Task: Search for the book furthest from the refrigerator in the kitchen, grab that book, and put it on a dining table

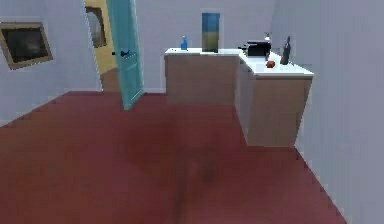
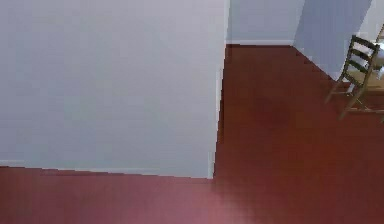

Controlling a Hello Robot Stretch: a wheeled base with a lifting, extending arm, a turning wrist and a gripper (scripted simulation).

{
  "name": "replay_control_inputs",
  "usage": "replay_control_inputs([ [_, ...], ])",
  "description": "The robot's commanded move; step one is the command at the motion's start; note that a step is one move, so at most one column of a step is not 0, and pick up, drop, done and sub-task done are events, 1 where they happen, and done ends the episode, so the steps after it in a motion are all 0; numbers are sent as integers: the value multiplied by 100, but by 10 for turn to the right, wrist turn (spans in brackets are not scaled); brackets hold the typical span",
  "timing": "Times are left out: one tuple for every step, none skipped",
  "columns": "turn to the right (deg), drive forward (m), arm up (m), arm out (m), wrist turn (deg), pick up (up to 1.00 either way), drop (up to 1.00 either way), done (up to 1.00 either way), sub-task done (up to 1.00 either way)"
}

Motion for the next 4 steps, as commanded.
replay_control_inputs([
  [0,100,0,0,0,0,0,0,0],
  [0,85,0,0,0,0,0,0,0],
  [60,0,0,0,0,0,0,0,0],
  [0,80,0,0,0,0,0,0,0],
])
